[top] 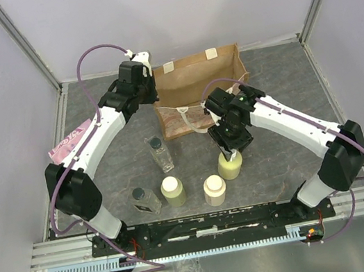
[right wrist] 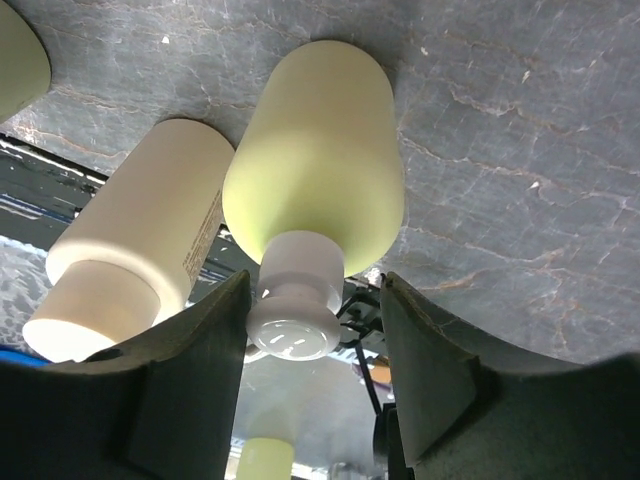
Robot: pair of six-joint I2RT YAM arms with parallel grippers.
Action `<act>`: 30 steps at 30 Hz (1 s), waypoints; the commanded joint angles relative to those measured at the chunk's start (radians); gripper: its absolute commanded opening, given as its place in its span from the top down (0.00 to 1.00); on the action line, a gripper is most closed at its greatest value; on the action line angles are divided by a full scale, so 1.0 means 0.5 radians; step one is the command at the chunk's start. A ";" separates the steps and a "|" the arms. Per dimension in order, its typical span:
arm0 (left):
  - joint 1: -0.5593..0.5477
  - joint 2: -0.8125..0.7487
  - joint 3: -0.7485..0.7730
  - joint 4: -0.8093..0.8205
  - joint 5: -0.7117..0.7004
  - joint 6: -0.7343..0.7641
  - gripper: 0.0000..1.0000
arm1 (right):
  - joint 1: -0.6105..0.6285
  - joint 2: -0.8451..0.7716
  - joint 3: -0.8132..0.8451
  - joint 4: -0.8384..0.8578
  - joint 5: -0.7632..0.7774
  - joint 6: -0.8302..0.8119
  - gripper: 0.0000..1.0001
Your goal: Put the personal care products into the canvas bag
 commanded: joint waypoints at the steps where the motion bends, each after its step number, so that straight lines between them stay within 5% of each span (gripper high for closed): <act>1: -0.005 -0.077 0.008 -0.002 0.035 0.068 0.97 | 0.012 0.002 0.045 -0.070 -0.039 0.117 0.39; 15: -0.005 -0.046 0.049 -0.031 0.047 0.116 0.97 | 0.039 -0.022 -0.160 0.156 -0.046 0.191 0.62; 25: -0.007 -0.019 0.062 -0.016 0.060 0.114 0.97 | 0.046 0.014 0.102 -0.063 0.063 0.127 0.88; 30: -0.005 -0.010 0.074 -0.010 0.060 0.113 0.97 | 0.046 0.067 0.386 -0.239 0.175 0.082 0.89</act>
